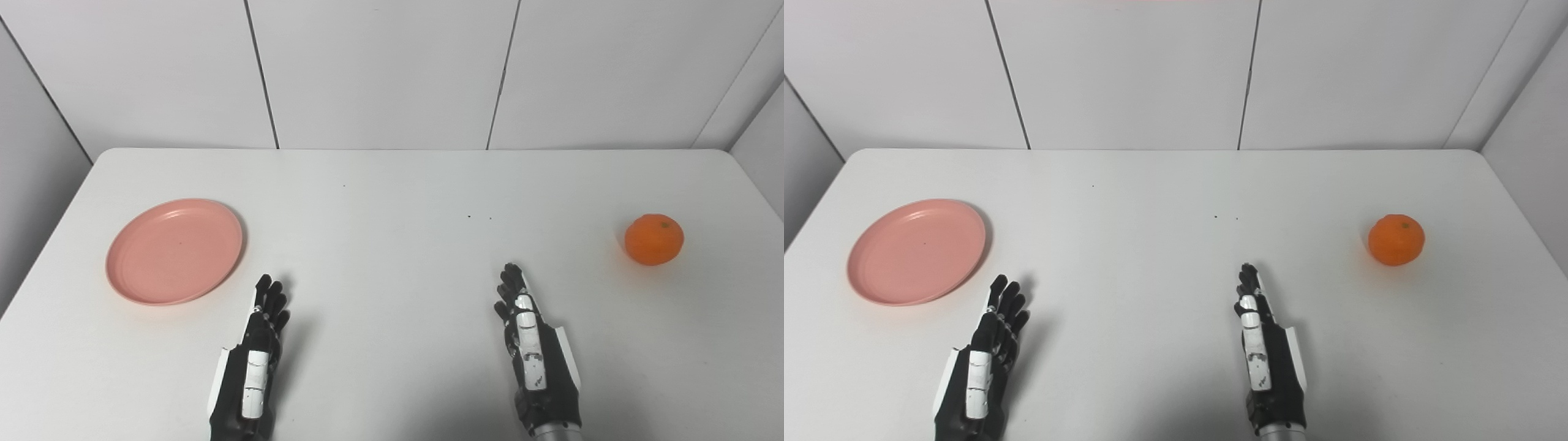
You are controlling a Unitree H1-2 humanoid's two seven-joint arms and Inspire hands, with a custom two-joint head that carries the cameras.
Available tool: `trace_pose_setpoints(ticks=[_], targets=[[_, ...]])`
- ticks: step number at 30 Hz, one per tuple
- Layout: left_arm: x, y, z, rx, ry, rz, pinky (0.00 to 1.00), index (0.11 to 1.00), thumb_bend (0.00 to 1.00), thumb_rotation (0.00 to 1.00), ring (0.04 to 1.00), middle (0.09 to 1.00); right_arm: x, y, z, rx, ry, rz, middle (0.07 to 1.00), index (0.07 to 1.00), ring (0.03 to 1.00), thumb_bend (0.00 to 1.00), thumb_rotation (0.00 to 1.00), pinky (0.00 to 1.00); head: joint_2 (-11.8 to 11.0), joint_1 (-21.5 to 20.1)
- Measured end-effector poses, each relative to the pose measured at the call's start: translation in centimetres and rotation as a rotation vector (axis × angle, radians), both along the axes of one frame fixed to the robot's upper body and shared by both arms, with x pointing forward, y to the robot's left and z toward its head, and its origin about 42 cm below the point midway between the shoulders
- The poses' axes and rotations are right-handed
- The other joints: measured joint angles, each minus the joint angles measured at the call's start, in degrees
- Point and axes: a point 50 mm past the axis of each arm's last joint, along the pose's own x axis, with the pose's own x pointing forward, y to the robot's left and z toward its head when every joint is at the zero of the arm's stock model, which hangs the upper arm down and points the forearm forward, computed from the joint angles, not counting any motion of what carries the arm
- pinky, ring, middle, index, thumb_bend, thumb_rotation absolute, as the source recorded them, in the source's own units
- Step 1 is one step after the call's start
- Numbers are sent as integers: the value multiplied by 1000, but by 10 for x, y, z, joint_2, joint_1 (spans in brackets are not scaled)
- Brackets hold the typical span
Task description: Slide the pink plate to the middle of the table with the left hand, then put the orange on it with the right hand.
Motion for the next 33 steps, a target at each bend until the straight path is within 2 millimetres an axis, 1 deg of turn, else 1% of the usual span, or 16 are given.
trace_pose_setpoints(ticks=[3,8,14,19,29,33], targets=[[0,0,0,0,-1,-1,1000,1000,823,978,1000,1000,0,0,0,0,-1,-1,960,946,972,801,1000,1000,2,5],[0,-1,0,-1,-1,-2,1000,1000,838,978,1000,1000,0,-2,1,0,-4,-6,964,949,974,792,1000,1000,5,11],[0,-2,0,-1,-2,-4,1000,1000,819,984,997,1000,0,-3,2,-1,-6,-9,955,938,965,779,1000,1000,4,14],[0,-2,0,0,-2,-5,1000,1000,817,980,998,1000,0,-4,2,-2,-5,-10,955,938,963,790,1000,1000,2,15],[0,-3,1,-1,-2,-6,1000,1000,846,974,1000,998,0,-6,1,-4,-4,-19,953,934,963,787,1000,1000,0,17],[0,-3,1,-1,-2,-6,1000,1000,841,975,1000,997,0,-6,1,-4,-3,-19,950,934,960,782,1000,1000,-1,17]])
